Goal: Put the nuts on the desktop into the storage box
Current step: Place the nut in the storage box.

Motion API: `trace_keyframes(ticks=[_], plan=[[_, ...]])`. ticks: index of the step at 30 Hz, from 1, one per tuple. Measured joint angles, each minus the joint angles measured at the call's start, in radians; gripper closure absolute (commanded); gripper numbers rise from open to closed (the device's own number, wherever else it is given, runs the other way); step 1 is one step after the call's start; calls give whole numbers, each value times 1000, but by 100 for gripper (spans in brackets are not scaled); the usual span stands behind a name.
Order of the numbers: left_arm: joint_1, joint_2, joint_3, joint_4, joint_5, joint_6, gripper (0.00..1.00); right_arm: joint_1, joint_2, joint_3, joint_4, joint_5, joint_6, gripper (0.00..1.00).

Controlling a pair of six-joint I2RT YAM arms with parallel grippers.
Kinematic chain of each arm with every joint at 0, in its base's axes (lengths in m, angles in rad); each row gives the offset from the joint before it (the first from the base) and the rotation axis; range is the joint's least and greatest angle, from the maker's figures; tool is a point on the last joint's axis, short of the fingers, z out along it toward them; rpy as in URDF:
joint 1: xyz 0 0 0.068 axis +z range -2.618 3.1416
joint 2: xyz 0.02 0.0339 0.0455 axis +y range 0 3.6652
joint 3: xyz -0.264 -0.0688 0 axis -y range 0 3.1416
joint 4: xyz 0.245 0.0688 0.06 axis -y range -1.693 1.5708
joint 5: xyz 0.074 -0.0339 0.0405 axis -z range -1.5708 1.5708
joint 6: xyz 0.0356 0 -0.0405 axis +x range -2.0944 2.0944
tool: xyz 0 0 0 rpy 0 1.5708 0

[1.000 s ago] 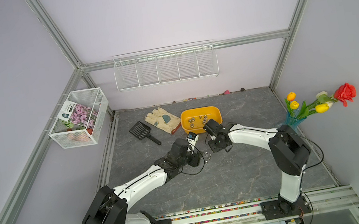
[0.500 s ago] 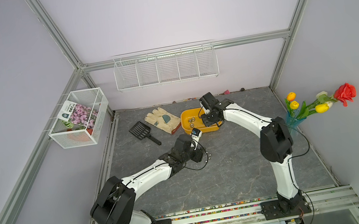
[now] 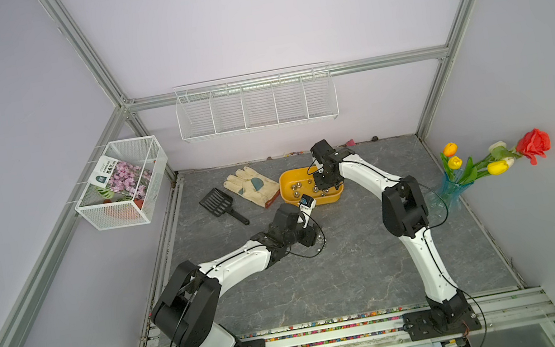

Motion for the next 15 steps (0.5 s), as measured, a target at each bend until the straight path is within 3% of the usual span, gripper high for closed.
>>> trace_keyframes(ticks=[15], plan=[[1,27,28,-2,9,0,34,-6,61,15,-2,-23,-7,66]])
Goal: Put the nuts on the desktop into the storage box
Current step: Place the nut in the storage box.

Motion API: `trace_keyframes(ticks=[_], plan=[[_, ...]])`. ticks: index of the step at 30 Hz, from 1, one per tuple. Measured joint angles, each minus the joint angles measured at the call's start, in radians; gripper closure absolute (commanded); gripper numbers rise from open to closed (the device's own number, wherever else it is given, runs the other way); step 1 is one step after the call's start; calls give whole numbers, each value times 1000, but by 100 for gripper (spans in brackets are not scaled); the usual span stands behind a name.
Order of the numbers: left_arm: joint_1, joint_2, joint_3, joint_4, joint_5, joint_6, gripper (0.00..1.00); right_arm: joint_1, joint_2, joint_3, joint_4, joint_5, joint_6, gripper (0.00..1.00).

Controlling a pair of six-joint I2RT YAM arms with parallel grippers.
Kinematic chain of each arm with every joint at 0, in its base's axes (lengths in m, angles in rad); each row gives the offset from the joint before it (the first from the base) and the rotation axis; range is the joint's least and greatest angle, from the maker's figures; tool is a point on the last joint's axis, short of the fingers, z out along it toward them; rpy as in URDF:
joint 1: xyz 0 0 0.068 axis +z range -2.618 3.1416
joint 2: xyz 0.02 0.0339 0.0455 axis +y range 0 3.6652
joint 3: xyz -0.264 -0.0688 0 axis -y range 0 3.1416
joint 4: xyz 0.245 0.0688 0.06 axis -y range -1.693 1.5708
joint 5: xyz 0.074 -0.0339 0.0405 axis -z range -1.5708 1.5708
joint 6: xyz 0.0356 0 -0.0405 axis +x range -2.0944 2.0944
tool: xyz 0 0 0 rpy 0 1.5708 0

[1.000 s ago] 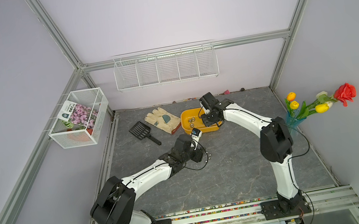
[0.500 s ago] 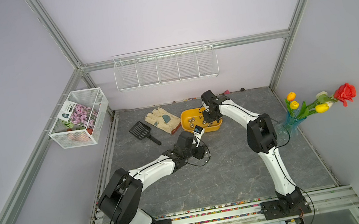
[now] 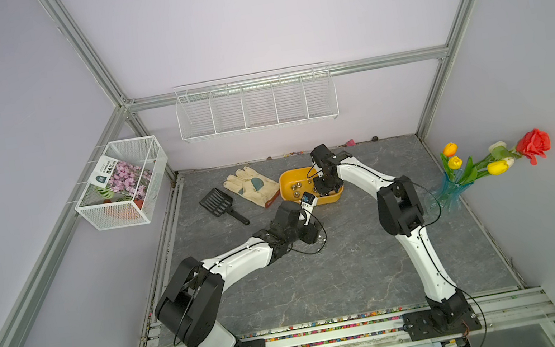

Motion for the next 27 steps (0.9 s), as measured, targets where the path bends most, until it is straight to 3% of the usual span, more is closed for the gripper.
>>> trace_keyframes(ticks=[16,27], plan=[[0,-43,-11,3,-7,0,34,-4,-20,-1,-19,-35,-15,56],[0,-145,-47,-31,-51,-10,34,38,-285,-42,-26,-34,-50,56]])
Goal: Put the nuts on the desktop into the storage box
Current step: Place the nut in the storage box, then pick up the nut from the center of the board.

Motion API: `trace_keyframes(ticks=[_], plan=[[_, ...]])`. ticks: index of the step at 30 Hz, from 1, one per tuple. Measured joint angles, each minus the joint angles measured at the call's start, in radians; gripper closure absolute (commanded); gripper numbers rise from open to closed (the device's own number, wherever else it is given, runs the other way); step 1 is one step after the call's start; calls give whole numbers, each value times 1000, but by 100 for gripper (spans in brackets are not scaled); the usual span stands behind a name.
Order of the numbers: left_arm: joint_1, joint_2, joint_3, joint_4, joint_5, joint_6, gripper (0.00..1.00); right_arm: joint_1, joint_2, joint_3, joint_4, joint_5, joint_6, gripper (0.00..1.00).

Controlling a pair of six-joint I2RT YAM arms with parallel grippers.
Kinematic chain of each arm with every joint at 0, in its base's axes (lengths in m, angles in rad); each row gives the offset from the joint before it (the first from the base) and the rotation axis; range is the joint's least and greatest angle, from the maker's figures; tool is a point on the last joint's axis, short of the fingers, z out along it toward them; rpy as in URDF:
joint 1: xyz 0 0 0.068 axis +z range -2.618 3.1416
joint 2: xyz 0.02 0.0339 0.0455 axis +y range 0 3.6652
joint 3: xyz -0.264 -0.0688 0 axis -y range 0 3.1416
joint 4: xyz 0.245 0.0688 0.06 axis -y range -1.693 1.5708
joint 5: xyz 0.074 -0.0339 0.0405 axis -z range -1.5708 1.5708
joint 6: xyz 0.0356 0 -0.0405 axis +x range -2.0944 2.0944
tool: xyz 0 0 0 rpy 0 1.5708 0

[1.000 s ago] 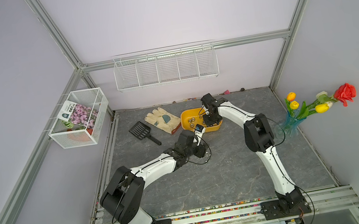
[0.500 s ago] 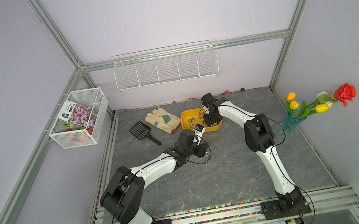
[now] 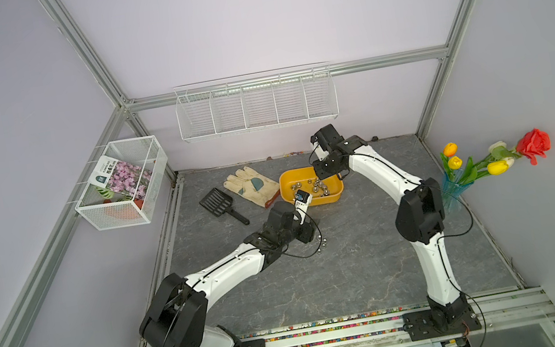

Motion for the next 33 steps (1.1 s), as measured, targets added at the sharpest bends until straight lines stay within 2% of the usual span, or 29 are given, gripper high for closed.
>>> trace_keyframes(ticks=[4,10,20,26,33], plan=[[0,-40,-26,-56,-24,-31,34,60,-105,-81,1,30,-11,56],[0,-88,-96,-105,-41,-95,35,143,-224,-304,12,43,-13,55],[-39,-216,-262,-119,-60,-177,35,214,-268,-597,64,28,29,55],[-71,-301,-349,-79,-82,-211,35,243,-268,-668,103,0,57,55],[-85,-315,-381,-55,-103,-238,35,274,-267,-696,149,-25,79,55]])
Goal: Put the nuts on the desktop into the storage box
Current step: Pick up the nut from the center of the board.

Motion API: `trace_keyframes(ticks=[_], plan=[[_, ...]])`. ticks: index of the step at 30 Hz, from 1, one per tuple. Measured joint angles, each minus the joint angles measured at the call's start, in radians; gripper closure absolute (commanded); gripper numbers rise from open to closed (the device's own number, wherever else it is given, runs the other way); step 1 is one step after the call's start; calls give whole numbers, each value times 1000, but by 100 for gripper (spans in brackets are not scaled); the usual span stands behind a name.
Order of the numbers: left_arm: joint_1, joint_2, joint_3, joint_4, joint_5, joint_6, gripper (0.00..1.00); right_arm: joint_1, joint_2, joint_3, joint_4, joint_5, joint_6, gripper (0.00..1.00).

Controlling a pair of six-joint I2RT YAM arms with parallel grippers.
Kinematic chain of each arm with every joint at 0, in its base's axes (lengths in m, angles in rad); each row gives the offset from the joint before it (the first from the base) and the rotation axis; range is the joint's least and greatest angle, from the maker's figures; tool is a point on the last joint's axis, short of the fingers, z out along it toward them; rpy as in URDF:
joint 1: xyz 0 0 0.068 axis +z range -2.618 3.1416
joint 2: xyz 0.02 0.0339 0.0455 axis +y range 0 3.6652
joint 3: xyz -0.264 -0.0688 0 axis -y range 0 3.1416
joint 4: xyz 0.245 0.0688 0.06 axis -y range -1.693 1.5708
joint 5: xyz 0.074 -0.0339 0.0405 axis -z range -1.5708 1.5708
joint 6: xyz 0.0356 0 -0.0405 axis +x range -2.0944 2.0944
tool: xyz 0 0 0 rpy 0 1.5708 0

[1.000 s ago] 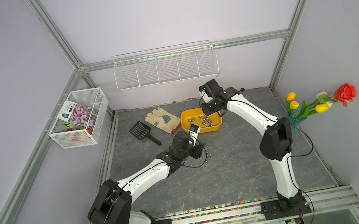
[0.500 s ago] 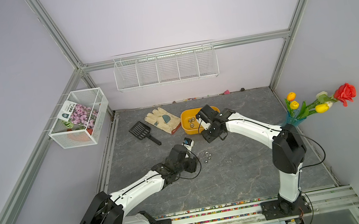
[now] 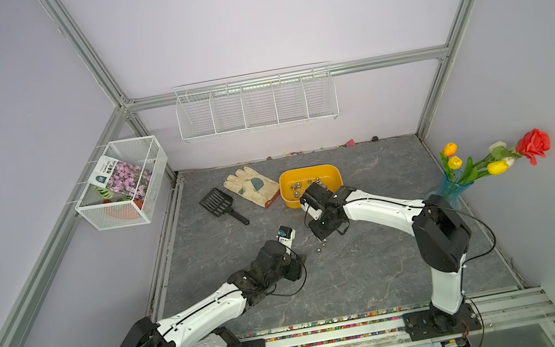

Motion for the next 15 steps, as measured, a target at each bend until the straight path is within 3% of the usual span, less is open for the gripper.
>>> trace_keyframes(ticks=[15], plan=[[-8,10,-7,19,-9,-12,34,1,96,-17,49,-18,18,54]])
